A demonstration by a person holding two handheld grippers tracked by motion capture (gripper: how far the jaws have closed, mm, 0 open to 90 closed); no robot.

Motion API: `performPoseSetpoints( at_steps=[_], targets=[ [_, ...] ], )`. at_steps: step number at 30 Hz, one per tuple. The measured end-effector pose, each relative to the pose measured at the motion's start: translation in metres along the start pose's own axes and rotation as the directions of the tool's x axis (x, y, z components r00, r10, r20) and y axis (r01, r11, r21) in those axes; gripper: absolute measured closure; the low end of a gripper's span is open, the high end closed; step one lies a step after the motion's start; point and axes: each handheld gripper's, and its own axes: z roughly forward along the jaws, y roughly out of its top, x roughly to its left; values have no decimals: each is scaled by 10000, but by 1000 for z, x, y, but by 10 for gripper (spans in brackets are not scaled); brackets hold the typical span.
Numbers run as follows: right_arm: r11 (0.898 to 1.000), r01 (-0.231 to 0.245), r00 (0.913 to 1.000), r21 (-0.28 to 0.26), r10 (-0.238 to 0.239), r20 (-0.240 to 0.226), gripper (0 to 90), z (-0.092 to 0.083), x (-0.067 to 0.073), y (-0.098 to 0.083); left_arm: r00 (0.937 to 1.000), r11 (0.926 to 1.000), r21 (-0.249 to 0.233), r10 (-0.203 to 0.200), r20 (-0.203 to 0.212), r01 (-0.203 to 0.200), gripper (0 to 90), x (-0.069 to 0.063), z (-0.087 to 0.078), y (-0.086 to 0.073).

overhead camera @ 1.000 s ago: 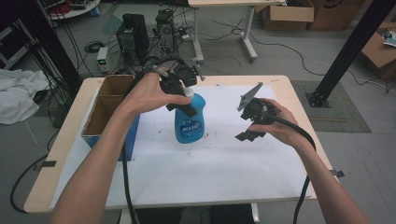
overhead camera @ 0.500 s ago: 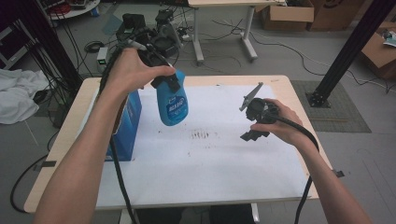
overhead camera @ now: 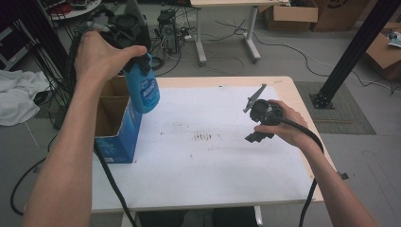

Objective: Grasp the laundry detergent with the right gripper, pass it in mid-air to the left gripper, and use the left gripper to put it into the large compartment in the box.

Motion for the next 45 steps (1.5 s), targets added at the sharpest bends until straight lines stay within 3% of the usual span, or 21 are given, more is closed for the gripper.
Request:
performPoseSetpoints(
  at_steps=[6,12,14,18,27,33,40,45],
  targets=[
    [10000,46,10000,83,-46,-2,175,2,0,0,9942,9943,-171,-1051,-219,1048,383,23,-11,-14],
    [9999,96,9999,53,-95,-52,179,4,1,0,9745,9757,-264,-2185,-517,2174,383,52,-7,-33],
    [9999,128,9999,85,-127,-68,179,6,1,0,9714,9743,-142,-2252,-753,2248,383,57,-7,-36],
    [9999,129,9999,103,-128,-94,179,9,1,0,9563,9630,-196,-2692,-1138,2688,383,67,-4,-43],
    [9998,80,9999,174,-78,-110,180,14,2,1,9371,9453,-205,-3255,-1259,3256,383,79,18,-60],
    [9996,33,9999,298,-30,-100,180,16,2,-1,9329,9403,42,-3371,-1268,3403,383,82,41,-71],
    [9994,-55,9999,355,58,-100,181,19,2,-6,9375,9413,544,-3244,-1258,3330,383,81,69,-78],
    [9992,-106,9999,381,110,-112,181,19,2,-9,9361,9372,785,-3288,-1247,3397,383,83,86,-82]
  ],
)
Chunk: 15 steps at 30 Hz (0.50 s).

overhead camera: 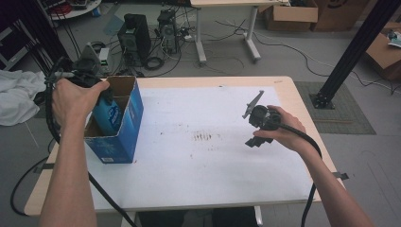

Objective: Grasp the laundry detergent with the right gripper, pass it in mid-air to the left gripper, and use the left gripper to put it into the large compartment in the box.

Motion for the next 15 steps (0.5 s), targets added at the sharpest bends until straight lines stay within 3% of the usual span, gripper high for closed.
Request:
performPoseSetpoints(
  at_steps=[8,15],
  targets=[
    [10000,-37,10000,89,36,50,182,3,0,-3,10000,9994,354,40,27,-41,383,-1,20,-3],
    [9999,-51,9999,129,49,97,183,4,0,-5,10000,9993,360,-65,-31,66,383,-4,34,-9]
  ],
)
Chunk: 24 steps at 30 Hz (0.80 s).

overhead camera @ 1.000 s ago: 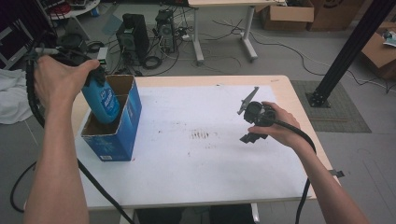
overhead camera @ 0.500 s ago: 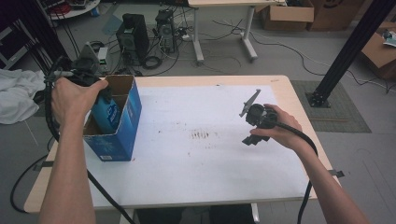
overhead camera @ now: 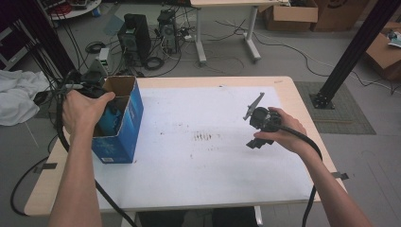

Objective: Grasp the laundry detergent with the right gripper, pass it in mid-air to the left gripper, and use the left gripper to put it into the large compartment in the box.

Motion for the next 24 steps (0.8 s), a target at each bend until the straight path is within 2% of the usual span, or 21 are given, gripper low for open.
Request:
performPoseSetpoints(
  at_steps=[6,15,19,24],
  targets=[
    [10000,-75,10000,-10,75,-40,183,0,1,-2,10000,10000,10,-36,-42,36,383,-2,11,-3],
    [9999,-120,9999,7,120,-59,184,2,2,-5,9995,10000,-98,-19,-309,16,382,-2,19,-3],
    [9999,-153,9999,53,153,-57,185,3,1,-7,9996,9998,-177,-119,-241,115,383,-2,23,-6],
    [9999,-114,9999,74,115,-89,186,4,2,-6,9999,10000,-41,-73,-156,72,383,-3,30,-8]
  ],
)
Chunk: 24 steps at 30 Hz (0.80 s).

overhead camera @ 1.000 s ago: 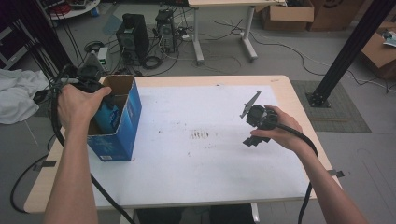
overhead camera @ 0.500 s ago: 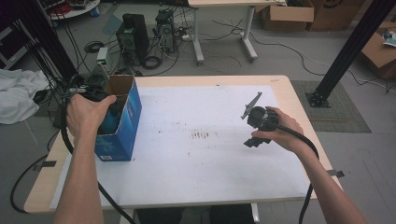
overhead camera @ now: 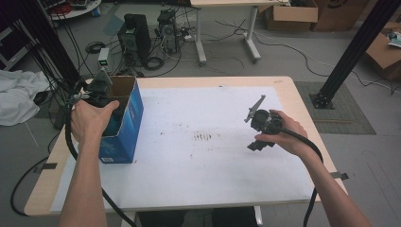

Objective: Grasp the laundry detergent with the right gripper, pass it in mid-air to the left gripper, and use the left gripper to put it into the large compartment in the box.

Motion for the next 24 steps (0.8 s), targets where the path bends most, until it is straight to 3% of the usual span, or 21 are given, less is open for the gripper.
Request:
performPoseSetpoints(
  at_steps=[11,24],
  targets=[
    [10000,-40,10000,-13,39,-52,186,2,1,-1,9999,10000,58,70,75,-70,382,2,2,-6],
    [10000,-43,10000,29,43,-71,187,3,2,-1,9999,9995,-284,98,-25,-99,379,-2,1,-15]
  ],
)
